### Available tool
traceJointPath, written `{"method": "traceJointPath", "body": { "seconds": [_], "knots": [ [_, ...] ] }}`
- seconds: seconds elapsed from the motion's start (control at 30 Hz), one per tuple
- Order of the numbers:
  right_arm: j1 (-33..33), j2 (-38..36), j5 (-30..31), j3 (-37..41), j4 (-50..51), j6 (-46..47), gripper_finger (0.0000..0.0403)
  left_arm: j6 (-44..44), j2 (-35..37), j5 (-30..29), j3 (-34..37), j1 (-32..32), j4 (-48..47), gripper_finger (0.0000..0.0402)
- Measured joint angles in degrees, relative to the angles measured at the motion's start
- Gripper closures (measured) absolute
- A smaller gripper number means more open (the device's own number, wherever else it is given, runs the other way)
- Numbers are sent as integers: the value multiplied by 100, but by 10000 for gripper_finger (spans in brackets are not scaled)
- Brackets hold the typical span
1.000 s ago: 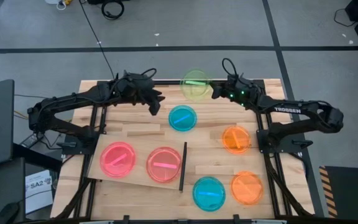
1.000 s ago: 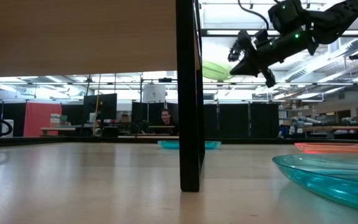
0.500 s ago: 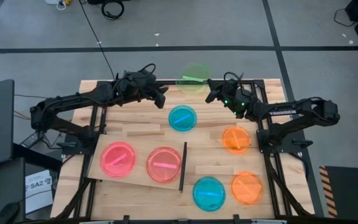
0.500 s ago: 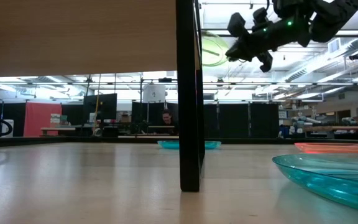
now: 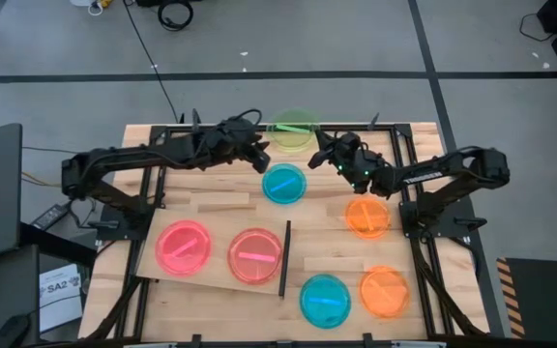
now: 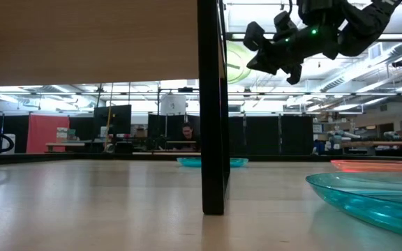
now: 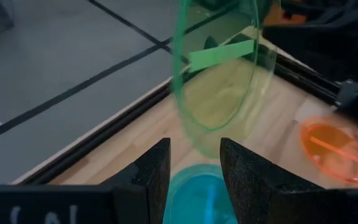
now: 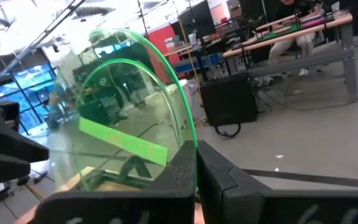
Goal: Place and stack plates onto a shelf
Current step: Stack the green plate on top of the red plate on the shelf
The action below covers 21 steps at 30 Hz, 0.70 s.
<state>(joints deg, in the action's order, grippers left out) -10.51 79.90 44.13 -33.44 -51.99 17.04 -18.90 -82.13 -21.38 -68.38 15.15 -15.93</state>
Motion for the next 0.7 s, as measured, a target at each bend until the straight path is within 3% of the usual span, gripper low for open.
{"method": "traceJointPath", "body": {
  "seconds": [0.37,0.7],
  "knots": [
    [5,293,-24,-252,-17,-118,396,-149,-50,-767,0,12,-4,255],
    [5,348,-128,-322,-28,-75,396,-149,-50,-890,0,12,-13,258]
  ]
}}
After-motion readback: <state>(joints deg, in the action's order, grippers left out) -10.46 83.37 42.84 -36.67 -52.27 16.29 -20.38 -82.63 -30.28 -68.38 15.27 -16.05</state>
